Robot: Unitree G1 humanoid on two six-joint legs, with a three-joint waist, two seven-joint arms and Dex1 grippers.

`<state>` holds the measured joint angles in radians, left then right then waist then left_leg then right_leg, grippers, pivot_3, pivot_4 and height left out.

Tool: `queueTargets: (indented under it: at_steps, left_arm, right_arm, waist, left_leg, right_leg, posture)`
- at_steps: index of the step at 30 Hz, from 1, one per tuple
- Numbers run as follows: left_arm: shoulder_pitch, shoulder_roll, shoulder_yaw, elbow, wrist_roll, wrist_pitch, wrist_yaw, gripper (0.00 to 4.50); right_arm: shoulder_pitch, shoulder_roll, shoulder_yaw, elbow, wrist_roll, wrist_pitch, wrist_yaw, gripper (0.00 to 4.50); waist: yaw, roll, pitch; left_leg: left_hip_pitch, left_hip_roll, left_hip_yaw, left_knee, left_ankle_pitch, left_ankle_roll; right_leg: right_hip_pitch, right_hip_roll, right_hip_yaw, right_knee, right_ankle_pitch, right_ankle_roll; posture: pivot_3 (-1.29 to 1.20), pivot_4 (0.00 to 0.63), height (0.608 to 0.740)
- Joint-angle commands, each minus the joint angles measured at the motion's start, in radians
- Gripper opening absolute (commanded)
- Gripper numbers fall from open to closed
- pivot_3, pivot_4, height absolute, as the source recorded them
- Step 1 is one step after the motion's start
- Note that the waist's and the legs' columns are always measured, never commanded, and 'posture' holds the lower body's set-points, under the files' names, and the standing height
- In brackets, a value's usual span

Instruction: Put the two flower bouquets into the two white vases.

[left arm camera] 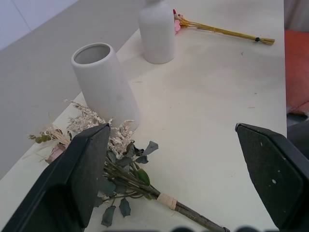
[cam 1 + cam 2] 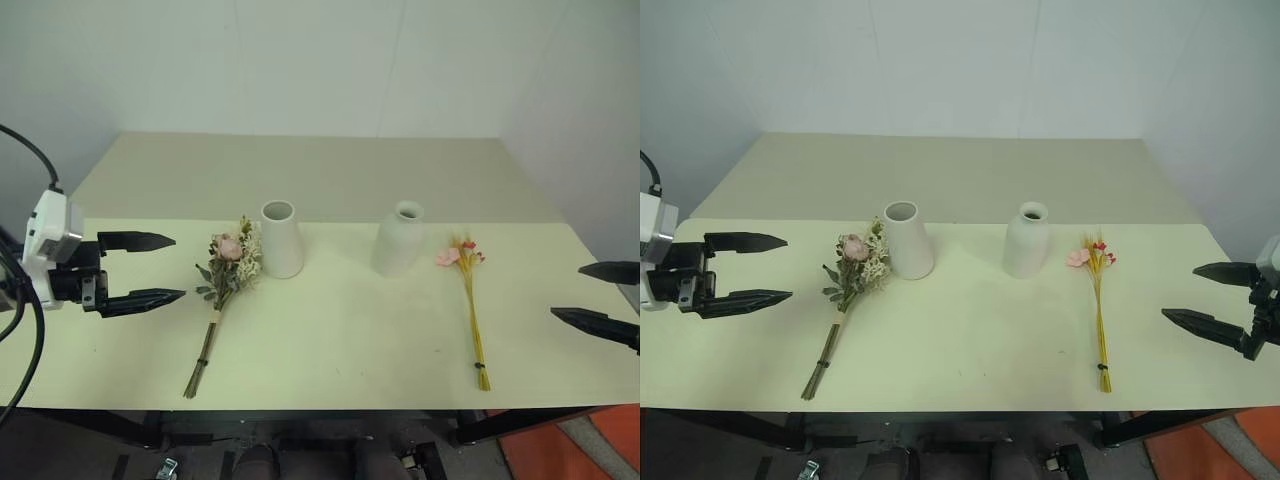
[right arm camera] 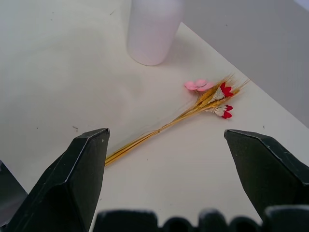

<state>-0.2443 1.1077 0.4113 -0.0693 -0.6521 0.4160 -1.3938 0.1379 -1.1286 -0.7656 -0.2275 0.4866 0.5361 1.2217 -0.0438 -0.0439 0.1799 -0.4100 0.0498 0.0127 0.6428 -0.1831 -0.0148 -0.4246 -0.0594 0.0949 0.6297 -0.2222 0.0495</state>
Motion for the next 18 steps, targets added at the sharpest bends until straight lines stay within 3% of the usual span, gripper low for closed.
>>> queueTargets:
  at_steps: [1, 9, 13, 18]
  left_arm:
    - [-0.002, 0.000, 0.026, -0.022, -0.005, -0.014, 0.006, 4.50]
    - [0.006, 0.005, 0.036, -0.038, -0.009, -0.006, 0.011, 4.50]
    - [-0.020, -0.012, -0.008, -0.062, -0.018, -0.006, 0.011, 4.50]
    - [-0.116, -0.014, -0.089, -0.033, -0.016, -0.021, -0.041, 4.50]
  right_arm:
    - [-0.016, -0.022, -0.021, -0.009, 0.000, 0.013, -0.011, 4.46]
    - [-0.069, -0.057, 0.022, 0.001, 0.035, 0.119, -0.036, 4.46]
    - [-0.196, -0.077, 0.176, -0.063, 0.085, 0.354, -0.189, 4.46]
    - [-0.423, 0.046, 0.421, -0.090, 0.051, 0.531, -0.449, 4.46]
  waist:
    - [0.000, 0.000, 0.000]
    - [-0.002, 0.000, 0.000]
    - [-0.005, 0.000, 0.000]
    - [-0.003, 0.000, 0.000]
  left_leg:
    - [0.000, 0.000, 0.000, 0.000, 0.000, 0.000]
    - [0.000, 0.000, 0.000, 0.000, 0.000, 0.000]
    - [0.001, 0.000, 0.000, 0.000, 0.000, 0.000]
    - [0.000, 0.000, 0.000, 0.000, -0.001, -0.002]
  right_leg:
    - [0.000, 0.000, 0.000, 0.000, 0.000, 0.000]
    - [0.000, 0.000, 0.000, 0.000, 0.000, 0.000]
    - [0.000, 0.000, 0.000, 0.000, 0.000, 0.000]
    - [-0.001, 0.000, 0.000, 0.000, 0.000, 0.000]
  posture:
    - [0.00, 0.150, 0.740]
    - [0.00, 0.150, 0.740]
    - [0.00, 0.150, 0.740]
    - [0.00, 0.150, 0.740]
